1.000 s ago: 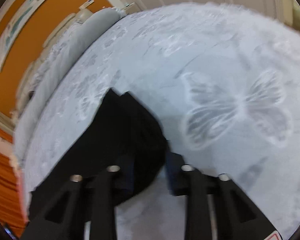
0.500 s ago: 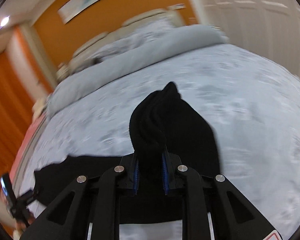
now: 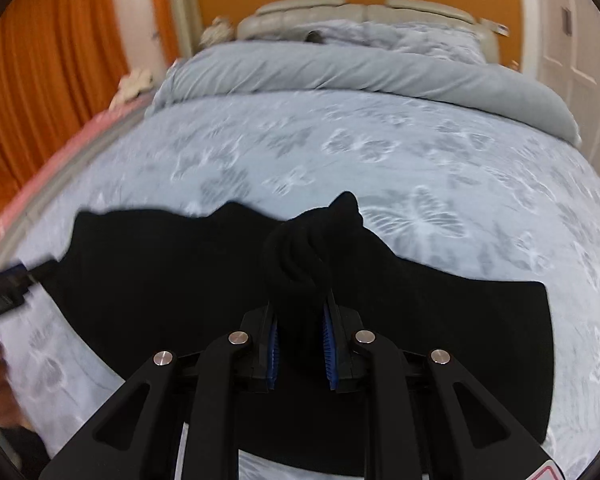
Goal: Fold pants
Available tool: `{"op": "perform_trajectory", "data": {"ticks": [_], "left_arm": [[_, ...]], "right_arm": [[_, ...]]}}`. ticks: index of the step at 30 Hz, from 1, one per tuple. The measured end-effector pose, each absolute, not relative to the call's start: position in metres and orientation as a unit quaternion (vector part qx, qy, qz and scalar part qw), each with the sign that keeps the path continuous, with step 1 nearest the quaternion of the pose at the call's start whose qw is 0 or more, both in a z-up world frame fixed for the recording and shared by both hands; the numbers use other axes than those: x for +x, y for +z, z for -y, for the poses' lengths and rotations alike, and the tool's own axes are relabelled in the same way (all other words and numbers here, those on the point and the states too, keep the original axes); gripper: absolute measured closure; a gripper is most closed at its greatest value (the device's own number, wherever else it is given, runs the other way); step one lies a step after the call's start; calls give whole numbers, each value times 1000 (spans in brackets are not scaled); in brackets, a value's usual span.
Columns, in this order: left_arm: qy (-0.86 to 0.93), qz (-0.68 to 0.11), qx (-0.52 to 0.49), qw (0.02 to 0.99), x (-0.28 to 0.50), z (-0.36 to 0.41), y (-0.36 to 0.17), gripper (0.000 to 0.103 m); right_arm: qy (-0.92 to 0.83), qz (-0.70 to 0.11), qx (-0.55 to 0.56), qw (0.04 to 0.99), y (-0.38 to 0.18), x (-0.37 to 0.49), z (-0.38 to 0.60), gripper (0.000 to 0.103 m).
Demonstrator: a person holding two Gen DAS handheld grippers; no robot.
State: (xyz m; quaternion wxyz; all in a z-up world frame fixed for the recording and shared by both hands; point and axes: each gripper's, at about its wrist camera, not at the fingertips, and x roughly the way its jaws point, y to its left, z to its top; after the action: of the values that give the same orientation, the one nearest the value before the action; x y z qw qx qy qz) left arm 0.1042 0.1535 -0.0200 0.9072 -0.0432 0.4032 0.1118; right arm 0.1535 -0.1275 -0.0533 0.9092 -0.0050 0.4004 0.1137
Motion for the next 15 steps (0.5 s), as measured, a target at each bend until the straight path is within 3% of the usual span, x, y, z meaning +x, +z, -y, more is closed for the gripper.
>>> {"op": "perform_trajectory", "data": {"ticks": [15], "left_arm": [[127,-413,-38,901,104,-172,-20,8]], "right_arm": [[114,-433,-114,887,-118,156,64,82]]}}
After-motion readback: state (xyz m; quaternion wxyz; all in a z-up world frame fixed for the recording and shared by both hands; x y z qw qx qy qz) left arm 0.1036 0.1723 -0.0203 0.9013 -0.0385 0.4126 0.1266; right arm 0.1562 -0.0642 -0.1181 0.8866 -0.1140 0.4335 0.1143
